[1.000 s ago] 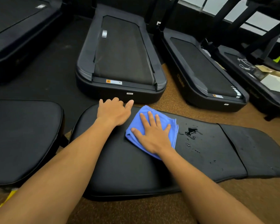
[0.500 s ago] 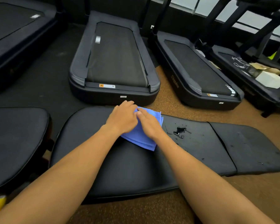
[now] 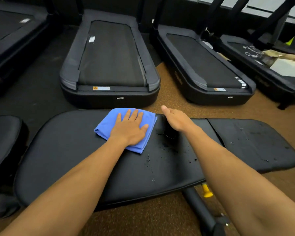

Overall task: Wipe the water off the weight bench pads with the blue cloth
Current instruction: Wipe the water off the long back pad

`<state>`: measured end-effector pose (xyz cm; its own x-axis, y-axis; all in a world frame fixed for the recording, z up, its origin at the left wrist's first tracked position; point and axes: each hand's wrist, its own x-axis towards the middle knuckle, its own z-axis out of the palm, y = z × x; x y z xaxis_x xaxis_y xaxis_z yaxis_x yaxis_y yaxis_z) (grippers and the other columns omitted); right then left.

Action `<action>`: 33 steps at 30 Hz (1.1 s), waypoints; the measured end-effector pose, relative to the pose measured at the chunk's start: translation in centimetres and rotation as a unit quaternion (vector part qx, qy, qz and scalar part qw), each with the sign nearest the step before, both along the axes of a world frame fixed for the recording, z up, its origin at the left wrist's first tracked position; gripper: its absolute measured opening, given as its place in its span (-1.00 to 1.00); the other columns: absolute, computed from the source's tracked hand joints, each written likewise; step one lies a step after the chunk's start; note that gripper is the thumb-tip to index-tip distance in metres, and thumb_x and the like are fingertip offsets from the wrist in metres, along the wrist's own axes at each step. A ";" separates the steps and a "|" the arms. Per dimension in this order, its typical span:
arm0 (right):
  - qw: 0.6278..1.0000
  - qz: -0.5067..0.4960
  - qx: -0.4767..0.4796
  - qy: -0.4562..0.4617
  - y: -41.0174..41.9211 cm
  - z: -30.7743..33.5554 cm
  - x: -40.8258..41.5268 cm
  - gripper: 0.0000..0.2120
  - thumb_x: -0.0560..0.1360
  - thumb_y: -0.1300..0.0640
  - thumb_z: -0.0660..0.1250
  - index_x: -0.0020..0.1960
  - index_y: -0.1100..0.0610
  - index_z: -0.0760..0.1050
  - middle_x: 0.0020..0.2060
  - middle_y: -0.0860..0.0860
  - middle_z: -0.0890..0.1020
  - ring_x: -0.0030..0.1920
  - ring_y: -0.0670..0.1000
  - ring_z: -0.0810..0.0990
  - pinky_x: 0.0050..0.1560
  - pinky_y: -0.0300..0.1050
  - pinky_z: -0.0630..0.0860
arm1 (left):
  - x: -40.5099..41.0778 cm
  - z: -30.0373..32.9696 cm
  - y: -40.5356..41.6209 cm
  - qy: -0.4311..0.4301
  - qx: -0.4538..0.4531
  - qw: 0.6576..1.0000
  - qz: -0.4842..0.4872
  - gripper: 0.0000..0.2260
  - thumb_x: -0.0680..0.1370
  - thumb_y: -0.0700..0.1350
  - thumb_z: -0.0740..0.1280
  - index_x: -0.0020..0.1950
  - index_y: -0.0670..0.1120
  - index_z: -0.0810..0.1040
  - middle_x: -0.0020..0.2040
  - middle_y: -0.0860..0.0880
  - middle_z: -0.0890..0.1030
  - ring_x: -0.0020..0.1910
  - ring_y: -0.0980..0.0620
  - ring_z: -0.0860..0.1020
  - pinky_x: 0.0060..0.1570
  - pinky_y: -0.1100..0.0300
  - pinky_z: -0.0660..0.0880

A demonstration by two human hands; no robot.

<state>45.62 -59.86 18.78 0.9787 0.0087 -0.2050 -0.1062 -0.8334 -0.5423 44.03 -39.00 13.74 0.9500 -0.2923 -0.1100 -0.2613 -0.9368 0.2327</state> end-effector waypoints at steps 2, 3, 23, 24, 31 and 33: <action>1.000 -0.012 0.020 0.017 -0.6 0.5 0.7 -0.30 0.63 -0.37 -0.08 0.53 0.05 0.36 0.51 0.07 0.41 0.52 0.13 0.33 0.47 0.06 0.21 | 0.2 0.1 -0.8 0.001 0.002 1.000 -0.011 -0.42 0.68 0.20 -0.12 0.67 0.02 -0.08 0.67 0.04 -0.09 0.64 -0.04 -0.14 0.56 -0.19 -0.18; 0.999 -0.018 0.028 0.027 -1.1 0.7 1.0 -0.26 0.60 -0.41 -0.09 0.53 0.03 0.38 0.48 0.06 0.45 0.50 0.12 0.35 0.47 0.08 0.22 | 0.3 0.1 -1.3 0.002 -0.001 1.000 -0.016 -0.43 0.69 0.19 -0.12 0.67 0.02 -0.08 0.67 0.04 -0.09 0.64 -0.04 -0.13 0.56 -0.18 -0.18; 0.997 0.034 0.045 0.043 -3.2 0.1 1.3 -0.28 0.58 -0.44 -0.06 0.51 -0.01 0.39 0.52 0.04 0.39 0.52 0.12 0.32 0.49 0.07 0.22 | -5.9 0.9 -7.8 0.015 0.014 0.999 -0.025 -0.49 0.69 0.18 -0.10 0.64 0.20 -0.11 0.66 0.16 -0.12 0.64 -0.01 -0.16 0.45 -0.41 -0.24; 0.997 0.038 0.042 0.045 -3.2 0.3 1.0 -0.28 0.59 -0.42 -0.06 0.52 -0.01 0.38 0.53 0.05 0.37 0.53 0.13 0.30 0.49 0.07 0.20 | -7.2 0.8 -7.9 0.015 0.011 0.999 -0.027 -0.49 0.69 0.18 -0.10 0.64 0.20 -0.11 0.66 0.16 -0.12 0.64 -0.01 -0.16 0.46 -0.41 -0.24; 0.997 0.056 0.021 0.044 -3.0 1.2 0.3 -0.29 0.60 -0.41 -0.06 0.57 -0.01 0.30 0.58 0.05 0.27 0.57 0.15 0.22 0.50 0.08 0.15 | -15.7 0.1 -8.5 -0.009 0.000 1.000 -0.025 -0.49 0.69 0.18 -0.12 0.65 0.20 -0.12 0.66 0.17 -0.12 0.64 0.01 -0.15 0.47 -0.38 -0.24; 0.997 0.055 0.003 0.047 -2.6 1.1 0.1 -0.28 0.60 -0.41 -0.08 0.58 -0.01 0.28 0.59 0.06 0.26 0.58 0.16 0.19 0.51 0.09 0.13 | -18.0 -0.3 -8.5 -0.041 -0.005 0.999 -0.029 -0.49 0.68 0.17 -0.10 0.65 0.18 -0.02 0.66 0.15 -0.03 0.64 -0.03 -0.04 0.47 -0.40 -0.16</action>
<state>45.73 -62.43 19.88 0.9483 0.1165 -0.2952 -0.0645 -0.8400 -0.5387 26.02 -47.51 13.48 0.9373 -0.3471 -0.0302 -0.3327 -0.9175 0.2178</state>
